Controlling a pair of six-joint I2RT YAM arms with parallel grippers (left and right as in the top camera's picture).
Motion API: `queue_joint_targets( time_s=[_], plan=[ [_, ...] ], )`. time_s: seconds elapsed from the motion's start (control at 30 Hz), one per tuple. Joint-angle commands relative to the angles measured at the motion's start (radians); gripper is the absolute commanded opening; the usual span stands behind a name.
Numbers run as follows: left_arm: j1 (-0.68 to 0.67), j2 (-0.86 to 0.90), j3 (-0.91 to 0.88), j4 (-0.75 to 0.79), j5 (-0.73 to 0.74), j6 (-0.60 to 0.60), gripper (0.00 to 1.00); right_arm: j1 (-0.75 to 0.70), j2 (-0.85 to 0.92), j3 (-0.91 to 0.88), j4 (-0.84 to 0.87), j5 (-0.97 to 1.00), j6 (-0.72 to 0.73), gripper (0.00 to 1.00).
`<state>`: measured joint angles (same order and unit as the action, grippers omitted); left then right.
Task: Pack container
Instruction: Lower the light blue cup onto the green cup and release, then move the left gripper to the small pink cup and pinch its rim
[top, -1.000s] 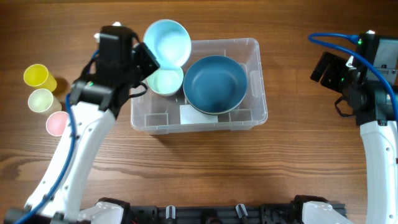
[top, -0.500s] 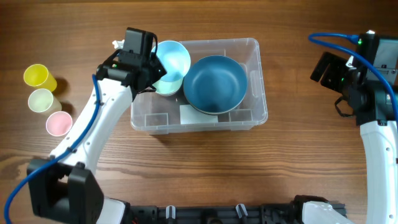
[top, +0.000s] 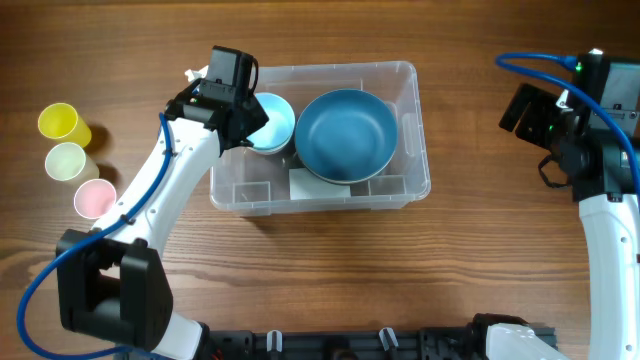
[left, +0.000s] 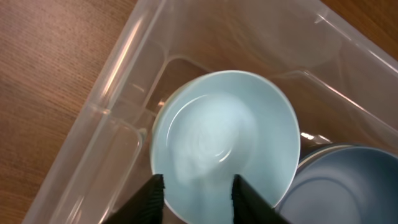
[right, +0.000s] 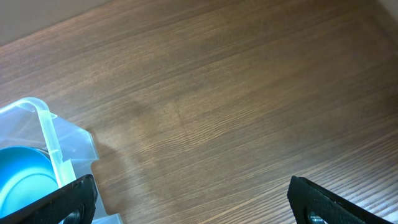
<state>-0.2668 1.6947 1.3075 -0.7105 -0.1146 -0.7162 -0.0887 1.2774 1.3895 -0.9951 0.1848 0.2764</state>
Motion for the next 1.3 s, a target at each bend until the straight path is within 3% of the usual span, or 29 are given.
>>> queue_joint_targets(
  time_s=[0.0, 0.23, 0.43, 0.6, 0.67, 0.83, 0.97, 1.17, 1.27],
  plan=[
    [-0.004, 0.005, 0.015, 0.019, -0.018, 0.002, 0.40, -0.002, 0.008, 0.011, 0.000, 0.018, 0.014, 1.00],
    [0.024, -0.082, 0.047, -0.011, -0.018, 0.002, 0.38, -0.002, 0.008, 0.011, 0.000, 0.018, 0.014, 1.00],
    [0.086, -0.248, 0.068, -0.186, -0.029, 0.006, 0.38, -0.002, 0.008, 0.011, 0.000, 0.018, 0.014, 1.00],
    [0.179, -0.356, 0.068, -0.368, -0.169, 0.005, 0.40, -0.002, 0.008, 0.011, 0.000, 0.018, 0.014, 1.00],
    [0.232, -0.370, 0.068, -0.423, -0.225, 0.005, 0.43, -0.002, 0.008, 0.011, 0.000, 0.018, 0.014, 1.00],
    [0.378, -0.359, 0.065, -0.508, -0.250, 0.005, 0.65, -0.002, 0.008, 0.011, 0.000, 0.018, 0.014, 1.00],
    [0.496, -0.332, 0.056, -0.521, -0.250, 0.006, 0.67, -0.002, 0.008, 0.011, 0.000, 0.018, 0.014, 1.00],
    [0.623, -0.285, 0.023, -0.493, -0.226, 0.150, 0.61, -0.002, 0.008, 0.011, 0.000, 0.018, 0.014, 1.00],
    [0.669, -0.267, 0.000, -0.451, -0.128, 0.234, 0.59, -0.002, 0.008, 0.011, 0.000, 0.018, 0.014, 1.00]
  ],
)
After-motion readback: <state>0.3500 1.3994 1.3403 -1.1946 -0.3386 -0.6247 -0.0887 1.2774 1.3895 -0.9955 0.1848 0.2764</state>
